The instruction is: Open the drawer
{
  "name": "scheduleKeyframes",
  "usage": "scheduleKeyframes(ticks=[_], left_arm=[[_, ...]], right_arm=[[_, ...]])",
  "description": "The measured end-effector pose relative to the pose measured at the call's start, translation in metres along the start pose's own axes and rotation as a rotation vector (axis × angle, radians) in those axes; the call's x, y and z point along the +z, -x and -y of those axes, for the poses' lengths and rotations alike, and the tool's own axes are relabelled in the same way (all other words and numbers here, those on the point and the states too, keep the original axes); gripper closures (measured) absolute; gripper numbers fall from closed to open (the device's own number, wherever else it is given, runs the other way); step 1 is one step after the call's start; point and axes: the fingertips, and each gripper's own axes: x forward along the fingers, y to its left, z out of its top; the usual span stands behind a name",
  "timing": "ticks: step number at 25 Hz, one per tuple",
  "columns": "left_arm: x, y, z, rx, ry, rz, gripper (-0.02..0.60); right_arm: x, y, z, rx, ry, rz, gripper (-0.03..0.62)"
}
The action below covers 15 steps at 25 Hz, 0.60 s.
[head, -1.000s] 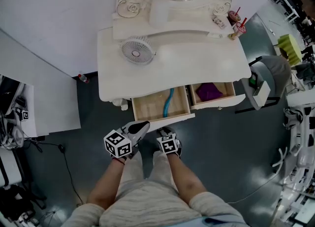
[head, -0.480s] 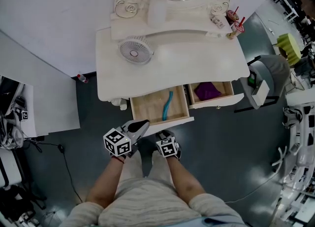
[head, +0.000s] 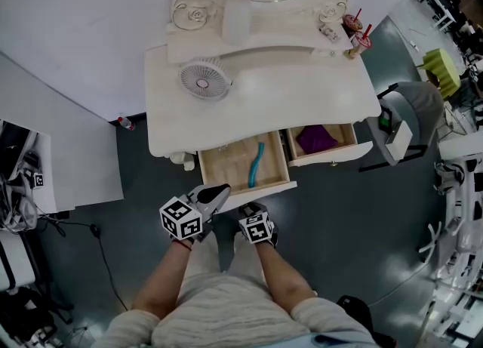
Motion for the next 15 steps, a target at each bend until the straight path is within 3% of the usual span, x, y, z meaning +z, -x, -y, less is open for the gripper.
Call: scheduleKeyframes(ticks=[6,11,15], left_arm=[[0.0002,0.0018,-0.0005,0.004,-0.005,-0.008,0.566],[-0.0001,0.0014,-0.0013,0.01,-0.016,-0.019,0.566],[0.0028,0.0032,-0.0025,0.016,-0.025,-0.022,0.566]], right_arm=[[0.001,-0.0016,-0.0008,0.011,0.002,-0.014,0.476],[-0.0034,-0.0013,0.006,0.034,-0.072,-0.042,0.473],[0.0017,0.0047,0.0085,0.057,-0.118,-0.036,0.432]])
